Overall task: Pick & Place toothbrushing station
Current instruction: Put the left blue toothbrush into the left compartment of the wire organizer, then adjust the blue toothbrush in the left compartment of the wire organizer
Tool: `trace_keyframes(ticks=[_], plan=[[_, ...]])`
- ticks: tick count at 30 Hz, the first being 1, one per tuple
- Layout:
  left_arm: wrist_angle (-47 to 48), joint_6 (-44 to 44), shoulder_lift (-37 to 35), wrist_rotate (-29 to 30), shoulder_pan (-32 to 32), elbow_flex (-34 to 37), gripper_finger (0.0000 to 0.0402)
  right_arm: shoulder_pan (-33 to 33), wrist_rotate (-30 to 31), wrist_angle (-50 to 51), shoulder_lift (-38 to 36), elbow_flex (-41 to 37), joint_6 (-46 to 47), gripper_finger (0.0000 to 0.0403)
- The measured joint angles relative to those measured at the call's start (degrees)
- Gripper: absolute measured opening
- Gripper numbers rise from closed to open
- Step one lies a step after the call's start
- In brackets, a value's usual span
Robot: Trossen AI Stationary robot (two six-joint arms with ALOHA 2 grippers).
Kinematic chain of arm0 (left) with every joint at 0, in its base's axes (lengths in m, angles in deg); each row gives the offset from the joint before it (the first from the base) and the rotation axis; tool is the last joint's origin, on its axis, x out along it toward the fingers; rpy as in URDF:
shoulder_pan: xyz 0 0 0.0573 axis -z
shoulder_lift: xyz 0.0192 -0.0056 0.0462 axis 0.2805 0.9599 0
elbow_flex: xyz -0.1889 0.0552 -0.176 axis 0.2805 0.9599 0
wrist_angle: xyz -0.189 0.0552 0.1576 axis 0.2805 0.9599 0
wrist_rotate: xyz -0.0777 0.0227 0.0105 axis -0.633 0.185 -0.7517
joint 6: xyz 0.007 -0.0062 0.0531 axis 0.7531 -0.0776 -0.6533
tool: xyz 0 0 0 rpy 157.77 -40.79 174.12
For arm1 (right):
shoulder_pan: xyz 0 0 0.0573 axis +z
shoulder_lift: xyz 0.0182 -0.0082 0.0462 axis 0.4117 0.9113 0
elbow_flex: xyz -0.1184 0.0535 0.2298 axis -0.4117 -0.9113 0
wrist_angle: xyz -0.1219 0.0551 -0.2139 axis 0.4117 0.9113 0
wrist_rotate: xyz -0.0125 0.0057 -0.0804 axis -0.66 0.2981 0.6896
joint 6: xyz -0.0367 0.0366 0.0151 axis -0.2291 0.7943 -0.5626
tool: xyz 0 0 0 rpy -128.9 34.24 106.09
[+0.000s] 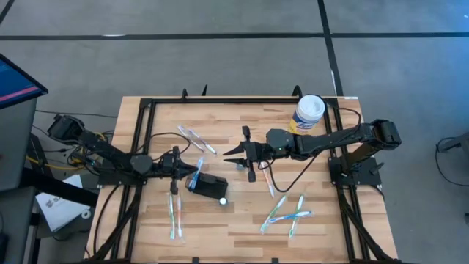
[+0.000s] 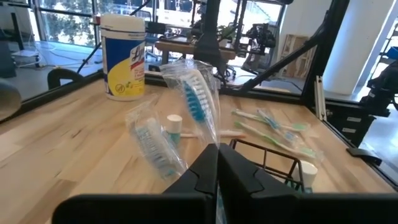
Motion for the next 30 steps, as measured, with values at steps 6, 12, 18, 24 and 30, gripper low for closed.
trace_keyframes(ticks=[6, 12, 18, 24, 30], plan=[[0.15, -0.13, 0.02, -0.41, -1.83, 0.0, 0.0011, -0.01, 0.0, 0.0, 0.0, 0.0, 0.0, 0.0067], [-1.41, -1.23, 0.02, -0.39, -2.88, 0.0, 0.0031, -0.01, -0.01, -0.02, 0.0, -0.02, -0.9, 0.0067], [-3.07, -1.93, 0.02, -1.4, -2.88, 0.0, 0.0064, -0.01, 0.01, -0.02, 0.0, -0.01, -0.92, 0.0067], [-5.89, -3.58, 0.02, -3.4, -2.88, 0.0, 0.009, -0.01, 0.01, 0.0, 0.0, 0.0, -0.9, 0.0067], [-5.9, -4.08, 0.02, -1.68, -2.88, 0.0, 0.009, -0.05, -0.01, 2.35, 0.0, 0.0, 0.48, 0.0067]])
